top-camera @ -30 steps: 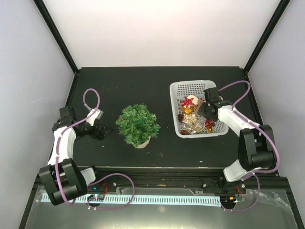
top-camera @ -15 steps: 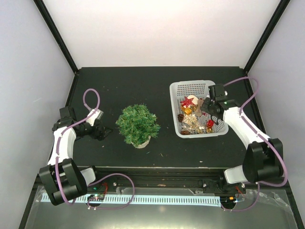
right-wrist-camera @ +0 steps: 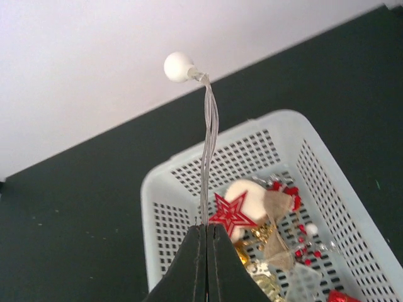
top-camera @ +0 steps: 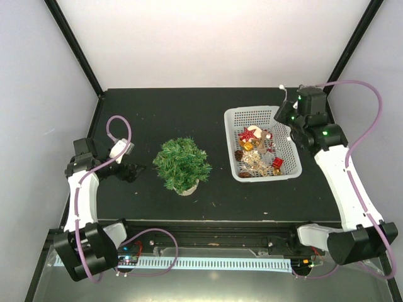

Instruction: Decorate the small christmas tree

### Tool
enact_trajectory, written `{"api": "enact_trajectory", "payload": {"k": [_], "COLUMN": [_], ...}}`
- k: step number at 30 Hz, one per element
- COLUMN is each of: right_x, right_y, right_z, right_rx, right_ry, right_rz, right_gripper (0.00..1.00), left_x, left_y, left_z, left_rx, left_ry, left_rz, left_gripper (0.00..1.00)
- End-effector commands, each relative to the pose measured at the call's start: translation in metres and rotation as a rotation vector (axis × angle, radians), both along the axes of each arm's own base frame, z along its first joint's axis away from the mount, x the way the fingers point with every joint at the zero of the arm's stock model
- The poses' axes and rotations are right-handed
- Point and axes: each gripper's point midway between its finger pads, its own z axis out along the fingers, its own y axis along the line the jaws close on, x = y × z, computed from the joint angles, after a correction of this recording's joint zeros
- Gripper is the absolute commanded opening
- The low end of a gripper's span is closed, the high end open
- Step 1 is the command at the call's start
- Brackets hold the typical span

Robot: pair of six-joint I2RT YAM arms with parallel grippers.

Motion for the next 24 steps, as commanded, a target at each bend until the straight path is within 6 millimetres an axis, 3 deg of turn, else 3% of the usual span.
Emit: {"api": "enact_trajectory", "payload": {"k": [1,10,24], "right_x": [-0.007,-0.028,-0.087], "right_y": [0.011,0.034,0.049], "right_z": [0.040,0.112,0.242], "right_rx": [-0.008,0.024,0.110], "right_ry": [-0.088,-0.285,-0.590], "right_rz": [0.105,0.261,0.391], "right_gripper": [0.01,0.01,0.01], "left_x": [0.006,0.009,-0.031], "left_y": [0.006,0.008,-0.036], "left_z": [0.032,0.096,0.233], "left_rx": [0.033,0.060,-0.093], "left_ry": [-0.081,-0.244,-0.512], "left_rz": [0.028,0.093,-0.017], "left_gripper": [0.99,0.99,0.99]}}
